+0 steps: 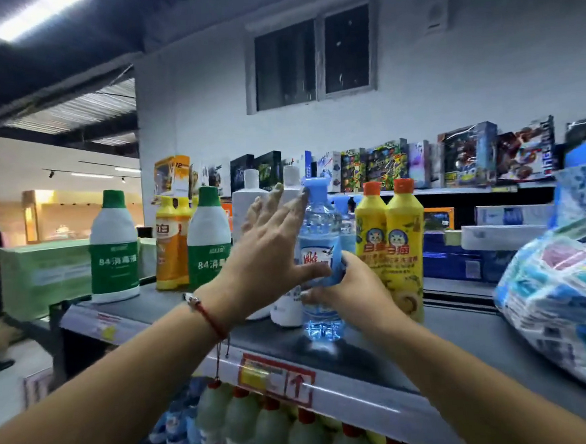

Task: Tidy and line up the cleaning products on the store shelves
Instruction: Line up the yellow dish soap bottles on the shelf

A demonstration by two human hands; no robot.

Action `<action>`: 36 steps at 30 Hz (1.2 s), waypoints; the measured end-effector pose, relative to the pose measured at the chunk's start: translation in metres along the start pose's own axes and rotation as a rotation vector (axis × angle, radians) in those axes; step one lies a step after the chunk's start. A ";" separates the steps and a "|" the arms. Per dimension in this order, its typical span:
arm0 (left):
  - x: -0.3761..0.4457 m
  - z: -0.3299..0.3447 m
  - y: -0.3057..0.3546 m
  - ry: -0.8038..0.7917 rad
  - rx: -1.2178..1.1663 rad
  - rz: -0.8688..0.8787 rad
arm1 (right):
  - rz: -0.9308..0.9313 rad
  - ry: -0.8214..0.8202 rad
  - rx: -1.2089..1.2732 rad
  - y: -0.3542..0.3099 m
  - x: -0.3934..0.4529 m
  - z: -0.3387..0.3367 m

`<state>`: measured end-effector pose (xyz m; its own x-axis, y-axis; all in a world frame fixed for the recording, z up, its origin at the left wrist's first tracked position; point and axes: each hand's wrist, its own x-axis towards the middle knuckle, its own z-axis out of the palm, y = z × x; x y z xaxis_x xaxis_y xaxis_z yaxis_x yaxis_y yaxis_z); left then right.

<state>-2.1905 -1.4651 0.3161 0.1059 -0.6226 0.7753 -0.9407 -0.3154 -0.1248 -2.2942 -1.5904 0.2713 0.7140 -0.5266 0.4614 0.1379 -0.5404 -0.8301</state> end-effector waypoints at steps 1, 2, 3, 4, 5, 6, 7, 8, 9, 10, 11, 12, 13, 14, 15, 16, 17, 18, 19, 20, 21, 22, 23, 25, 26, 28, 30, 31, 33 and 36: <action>0.001 0.004 -0.007 0.008 -0.002 0.035 | 0.007 0.025 -0.048 0.002 0.002 0.006; 0.003 0.008 -0.015 0.009 0.005 0.076 | 0.021 0.053 -0.100 0.004 0.005 0.012; 0.005 0.011 -0.022 0.002 0.021 0.114 | 0.040 0.081 -0.144 0.007 0.008 0.019; 0.007 0.014 -0.029 -0.009 0.038 0.142 | 0.059 0.107 -0.174 0.009 0.011 0.024; 0.009 0.017 -0.036 -0.019 0.046 0.161 | 0.072 0.129 -0.193 0.011 0.013 0.029; 0.011 0.021 -0.043 -0.024 0.047 0.175 | 0.079 0.149 -0.212 0.011 0.014 0.033; 0.013 0.024 -0.049 -0.023 0.046 0.193 | 0.083 0.170 -0.230 0.010 0.013 0.037; 0.015 0.028 -0.053 -0.019 0.045 0.218 | 0.086 0.195 -0.247 0.009 0.013 0.039; 0.017 0.031 -0.055 -0.018 0.047 0.241 | 0.085 0.215 -0.263 0.007 0.011 0.040; 0.019 0.034 -0.057 -0.019 0.047 0.263 | 0.085 0.231 -0.279 0.006 0.009 0.041; 0.021 0.037 -0.057 -0.028 0.046 0.280 | 0.082 0.249 -0.294 0.006 0.008 0.042; 0.024 0.040 -0.057 -0.040 0.047 0.292 | 0.078 0.269 -0.308 0.007 0.007 0.043; 0.026 0.042 -0.055 -0.049 0.051 0.299 | 0.080 0.290 -0.326 0.008 0.006 0.044; 0.028 0.045 -0.054 -0.052 0.056 0.304 | 0.085 0.309 -0.346 0.009 0.005 0.044; 0.030 0.046 -0.053 -0.051 0.056 0.306 | 0.088 0.326 -0.382 0.009 0.003 0.045; 0.032 0.048 -0.051 -0.054 0.056 0.304 | 0.087 0.344 -0.432 0.010 0.002 0.046; 0.033 0.050 -0.050 -0.061 0.057 0.299 | 0.086 0.361 -0.494 0.010 0.000 0.046; 0.034 0.051 -0.049 -0.067 0.057 0.292 | 0.098 0.372 -0.557 0.010 -0.001 0.046; 0.034 0.052 -0.047 -0.065 0.058 0.286 | 0.119 0.373 -0.614 0.008 -0.002 0.047; 0.034 0.053 -0.047 -0.061 0.059 0.283 | 0.144 0.367 -0.661 0.006 -0.004 0.046; 0.033 0.053 -0.046 -0.056 0.055 0.283 | 0.166 0.356 -0.701 0.004 -0.006 0.045; 0.031 0.054 -0.048 -0.047 0.041 0.287 | 0.195 0.335 -0.737 -0.001 -0.008 0.044; 0.028 0.055 -0.049 -0.032 0.025 0.293 | 0.216 0.313 -0.773 -0.005 -0.010 0.042; 0.020 0.055 -0.054 0.003 0.009 0.294 | 0.215 0.301 -0.836 -0.018 -0.014 0.037; 0.015 0.053 -0.057 0.016 0.011 0.283 | 0.195 0.304 -0.864 -0.025 -0.014 0.035; 0.005 0.048 -0.065 0.031 0.013 0.251 | 0.104 0.312 -0.915 -0.043 -0.014 0.030; -0.006 0.043 -0.076 0.031 0.026 0.214 | -0.018 0.306 -0.943 -0.062 -0.010 0.027; -0.011 0.041 -0.082 0.027 0.043 0.192 | -0.076 0.287 -0.956 -0.073 -0.006 0.027; -0.019 0.036 -0.092 0.004 0.082 0.146 | -0.177 0.231 -0.987 -0.093 0.004 0.029; -0.026 0.032 -0.103 -0.036 0.119 0.116 | -0.241 0.177 -1.033 -0.116 0.032 0.036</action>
<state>-2.0855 -1.4395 0.2892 0.0127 -0.6841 0.7292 -0.9027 -0.3215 -0.2859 -2.2623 -1.5209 0.3709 0.6245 -0.3745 0.6854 -0.4441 -0.8921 -0.0827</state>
